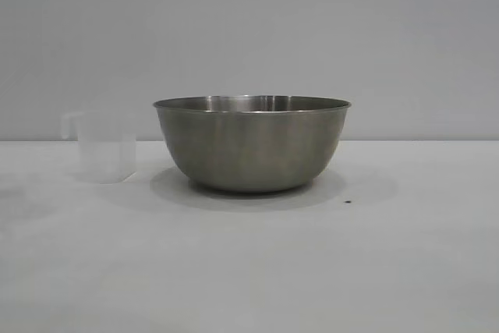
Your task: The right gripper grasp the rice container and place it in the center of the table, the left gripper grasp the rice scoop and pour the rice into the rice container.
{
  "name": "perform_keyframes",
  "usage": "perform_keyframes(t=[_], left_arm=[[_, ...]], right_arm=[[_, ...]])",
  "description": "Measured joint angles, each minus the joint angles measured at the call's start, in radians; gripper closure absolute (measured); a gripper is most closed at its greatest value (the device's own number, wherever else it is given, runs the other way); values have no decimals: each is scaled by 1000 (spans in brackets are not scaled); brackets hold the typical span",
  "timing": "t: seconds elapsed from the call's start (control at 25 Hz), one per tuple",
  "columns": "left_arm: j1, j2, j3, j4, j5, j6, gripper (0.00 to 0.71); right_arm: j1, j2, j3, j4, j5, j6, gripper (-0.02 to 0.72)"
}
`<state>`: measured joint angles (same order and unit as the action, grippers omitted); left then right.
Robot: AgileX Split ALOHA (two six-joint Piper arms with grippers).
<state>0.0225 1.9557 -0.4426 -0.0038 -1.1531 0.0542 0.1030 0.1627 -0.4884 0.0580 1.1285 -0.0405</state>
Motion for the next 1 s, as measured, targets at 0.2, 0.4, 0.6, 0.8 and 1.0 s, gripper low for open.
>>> perform_keyframes(t=[0.2, 0.4, 0.6, 0.8, 1.0], left_arm=[[0, -80, 47, -3, 0, -30, 363], [0, -149, 74, -3, 1, -66, 363], [0, -234, 81, -1, 67, -48, 363], [0, -329, 86, -1, 164, -29, 363], [1, -429, 88, -1, 280, -22, 363]], right_arm=[[0, 0, 0, 0, 0, 0, 376], [0, 0, 0, 0, 0, 0, 376], [0, 0, 0, 0, 0, 0, 376], [0, 0, 0, 0, 0, 0, 376], [0, 0, 0, 0, 0, 0, 376]])
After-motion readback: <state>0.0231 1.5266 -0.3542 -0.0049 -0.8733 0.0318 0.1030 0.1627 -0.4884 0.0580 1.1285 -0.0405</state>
